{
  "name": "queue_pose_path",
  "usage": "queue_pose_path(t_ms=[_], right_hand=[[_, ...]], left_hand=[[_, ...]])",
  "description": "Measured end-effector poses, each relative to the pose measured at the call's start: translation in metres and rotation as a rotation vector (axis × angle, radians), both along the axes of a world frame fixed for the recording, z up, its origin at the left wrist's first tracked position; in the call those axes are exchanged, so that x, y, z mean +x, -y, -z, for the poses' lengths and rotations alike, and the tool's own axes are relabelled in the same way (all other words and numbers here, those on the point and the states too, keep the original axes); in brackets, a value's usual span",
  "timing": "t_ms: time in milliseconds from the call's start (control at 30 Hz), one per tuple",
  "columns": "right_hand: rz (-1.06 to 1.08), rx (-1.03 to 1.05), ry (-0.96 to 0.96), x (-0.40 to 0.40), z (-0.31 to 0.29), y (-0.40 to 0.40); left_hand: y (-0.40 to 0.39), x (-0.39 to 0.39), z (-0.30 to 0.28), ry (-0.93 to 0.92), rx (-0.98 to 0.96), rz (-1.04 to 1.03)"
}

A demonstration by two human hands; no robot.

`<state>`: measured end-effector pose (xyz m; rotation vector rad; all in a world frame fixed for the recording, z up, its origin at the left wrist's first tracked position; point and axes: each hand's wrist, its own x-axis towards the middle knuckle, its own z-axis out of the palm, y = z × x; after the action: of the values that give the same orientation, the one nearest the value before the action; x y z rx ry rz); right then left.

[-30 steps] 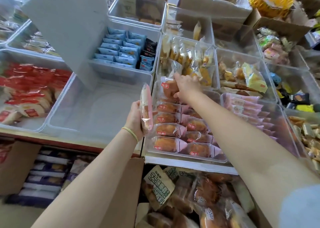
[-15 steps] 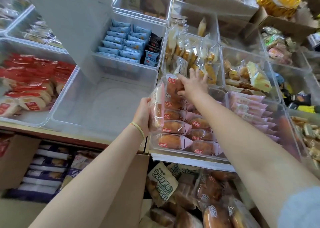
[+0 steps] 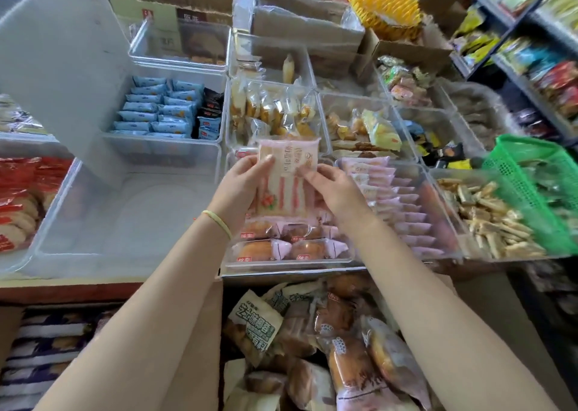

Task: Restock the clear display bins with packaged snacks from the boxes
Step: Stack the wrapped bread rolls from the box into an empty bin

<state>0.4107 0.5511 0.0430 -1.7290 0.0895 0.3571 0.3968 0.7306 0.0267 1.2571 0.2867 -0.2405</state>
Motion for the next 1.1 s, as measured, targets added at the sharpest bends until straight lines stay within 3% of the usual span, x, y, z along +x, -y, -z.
queue_pose_path(t_ms=[100, 200, 267, 333, 467, 600, 700, 800, 900, 1100], right_hand=[[0.105, 0.036, 0.021, -0.001, -0.020, 0.045], [-0.071, 0.073, -0.001, -0.002, -0.030, 0.098], [-0.209, -0.031, -0.021, -0.004, -0.031, 0.136], [-0.175, -0.121, 0.032, -0.001, -0.025, 0.177], [0.003, -0.381, 0.220, 0.013, -0.010, 0.253], [-0.280, -0.720, 0.149, 0.034, 0.026, 0.294], [-0.532, -0.884, 0.091, 0.040, 0.054, 0.287], [-0.596, -0.864, 0.081, 0.042, 0.074, 0.273], [-0.510, -0.847, 0.128, 0.046, 0.088, 0.272], [-0.243, -0.921, 0.384, 0.038, 0.072, 0.276]], left_hand=[[0.038, -0.004, -0.023, 0.057, 0.071, 0.111], [0.088, -0.004, -0.036, 0.095, 0.069, 0.072], [0.126, -0.002, -0.037, 0.103, 0.073, 0.044], [0.166, 0.003, -0.028, 0.091, 0.125, 0.042], [0.225, 0.014, 0.010, 0.038, 0.595, 0.091], [0.245, 0.011, 0.040, -0.088, 1.022, 0.426], [0.252, 0.001, 0.047, -0.143, 1.192, 0.625], [0.252, -0.006, 0.046, -0.147, 1.154, 0.552], [0.247, -0.011, 0.043, -0.071, 1.143, 0.429], [0.250, -0.040, 0.029, 0.388, 1.123, 0.131]])
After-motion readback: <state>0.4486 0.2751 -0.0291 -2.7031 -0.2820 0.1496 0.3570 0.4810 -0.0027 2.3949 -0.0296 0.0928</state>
